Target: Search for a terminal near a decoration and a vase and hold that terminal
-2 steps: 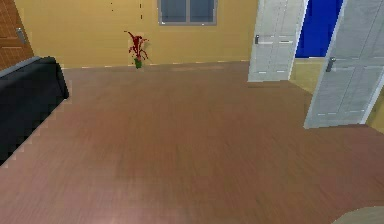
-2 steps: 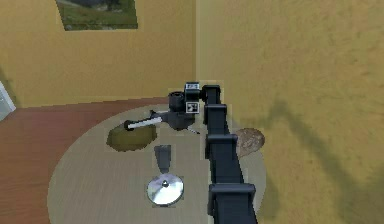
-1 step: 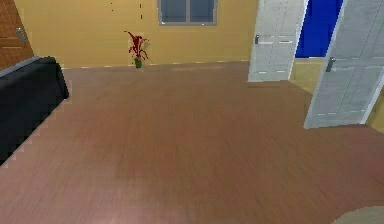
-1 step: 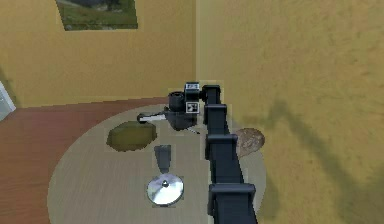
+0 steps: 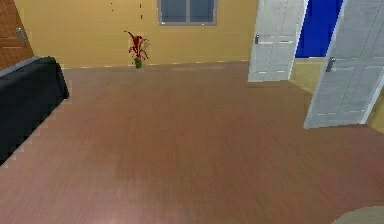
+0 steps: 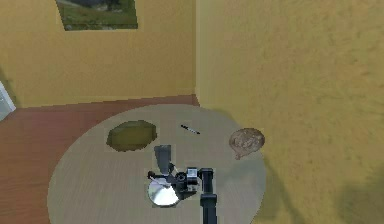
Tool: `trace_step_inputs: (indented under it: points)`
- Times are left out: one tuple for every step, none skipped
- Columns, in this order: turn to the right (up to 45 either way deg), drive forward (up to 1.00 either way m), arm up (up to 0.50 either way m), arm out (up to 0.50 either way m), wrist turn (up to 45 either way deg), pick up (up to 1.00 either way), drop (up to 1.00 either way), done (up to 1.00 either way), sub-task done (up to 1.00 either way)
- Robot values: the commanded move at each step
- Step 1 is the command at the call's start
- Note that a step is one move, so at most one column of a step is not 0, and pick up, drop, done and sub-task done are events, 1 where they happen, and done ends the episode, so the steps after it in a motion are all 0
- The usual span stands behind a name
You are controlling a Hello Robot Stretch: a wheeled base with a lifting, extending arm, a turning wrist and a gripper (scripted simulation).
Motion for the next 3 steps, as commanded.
trace_step_inputs:
  points:
    - [0.0,0.00,0.00,0.00,0.0,1.00,0.00,0.00,0.00]
    - [0.0,0.00,0.10,0.00,0.0,0.00,0.00,0.00,0.00]
    - [0.0,0.00,0.00,0.00,0.0,0.00,0.00,1.00,0.00]
